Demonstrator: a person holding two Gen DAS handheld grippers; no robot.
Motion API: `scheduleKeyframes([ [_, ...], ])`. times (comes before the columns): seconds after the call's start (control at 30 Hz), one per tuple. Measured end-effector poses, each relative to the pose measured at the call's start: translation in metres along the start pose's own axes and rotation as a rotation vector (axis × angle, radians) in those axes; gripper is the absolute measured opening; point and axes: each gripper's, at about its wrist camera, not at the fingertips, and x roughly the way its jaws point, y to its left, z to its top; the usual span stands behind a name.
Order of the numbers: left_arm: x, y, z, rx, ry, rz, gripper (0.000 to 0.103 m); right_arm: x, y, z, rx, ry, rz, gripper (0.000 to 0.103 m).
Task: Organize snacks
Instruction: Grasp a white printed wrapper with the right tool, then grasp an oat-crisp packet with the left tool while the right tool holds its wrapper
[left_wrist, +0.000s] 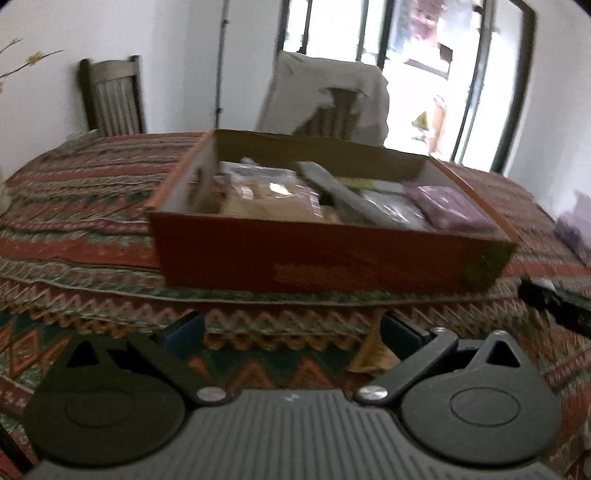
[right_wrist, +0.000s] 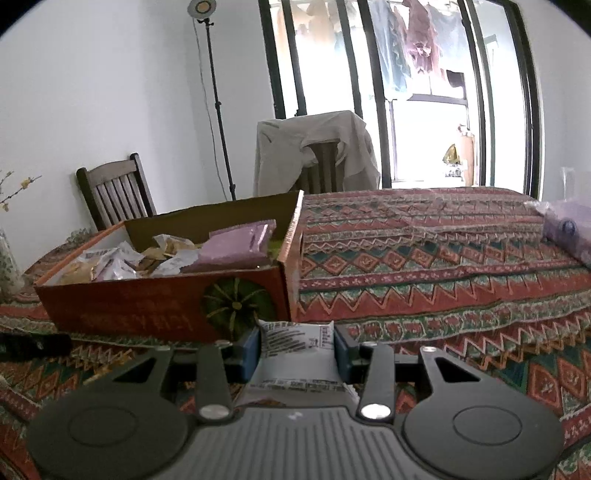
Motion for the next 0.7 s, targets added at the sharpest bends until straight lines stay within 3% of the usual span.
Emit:
scheduleKeyframes([
  [0.5, 0.02, -0.055, -0.014, 0.118, 0.097, -0.092, 0.103, -0.003, -0.007, -0.001, 0.038, -0.01, -0.016, 0.041],
  [0.7, 0.029, -0.068, -0.015, 0.146, 0.088, -0.067, 0.103, -0.004, -0.006, -0.001, 0.036, -0.015, -0.005, 0.041],
])
